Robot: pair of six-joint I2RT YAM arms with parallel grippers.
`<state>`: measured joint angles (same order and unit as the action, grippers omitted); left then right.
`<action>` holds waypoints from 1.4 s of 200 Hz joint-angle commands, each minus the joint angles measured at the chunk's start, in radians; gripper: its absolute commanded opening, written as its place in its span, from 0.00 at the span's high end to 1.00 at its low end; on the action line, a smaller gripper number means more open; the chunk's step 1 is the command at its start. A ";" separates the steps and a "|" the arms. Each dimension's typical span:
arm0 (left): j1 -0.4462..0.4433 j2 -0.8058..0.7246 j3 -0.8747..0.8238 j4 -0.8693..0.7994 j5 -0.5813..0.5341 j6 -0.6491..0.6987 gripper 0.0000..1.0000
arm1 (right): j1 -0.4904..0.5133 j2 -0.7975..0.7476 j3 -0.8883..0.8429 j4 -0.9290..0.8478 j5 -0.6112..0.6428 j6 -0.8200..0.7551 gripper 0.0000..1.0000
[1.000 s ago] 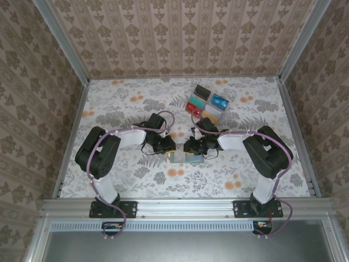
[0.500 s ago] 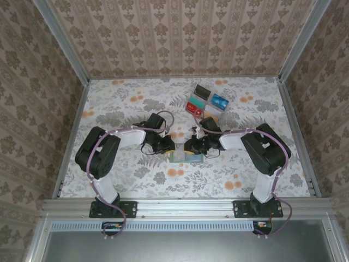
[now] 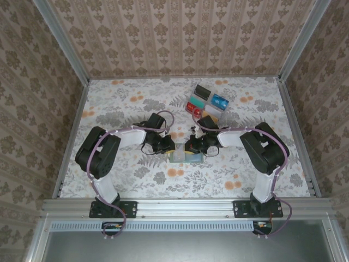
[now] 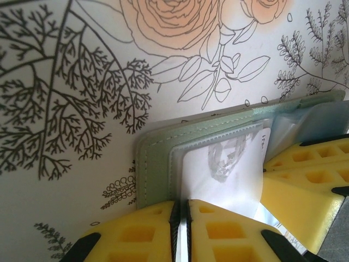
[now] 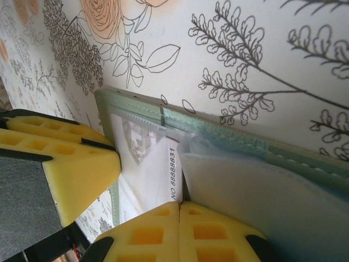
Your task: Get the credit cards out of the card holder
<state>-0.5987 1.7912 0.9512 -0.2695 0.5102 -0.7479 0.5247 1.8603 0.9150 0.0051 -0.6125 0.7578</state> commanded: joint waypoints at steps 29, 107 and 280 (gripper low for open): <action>0.006 -0.027 -0.013 -0.086 -0.023 0.075 0.79 | 0.028 -0.065 -0.010 -0.057 0.052 -0.051 1.00; 0.033 -0.010 -0.029 -0.065 -0.004 0.081 0.81 | -0.023 -0.105 -0.043 -0.114 0.085 -0.089 1.00; -0.027 -0.004 0.095 -0.092 0.045 0.096 0.85 | -0.032 -0.037 -0.042 -0.104 0.059 -0.093 0.69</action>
<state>-0.6182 1.7378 1.0176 -0.3347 0.5465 -0.6682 0.4995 1.7859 0.8871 -0.0658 -0.5728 0.6762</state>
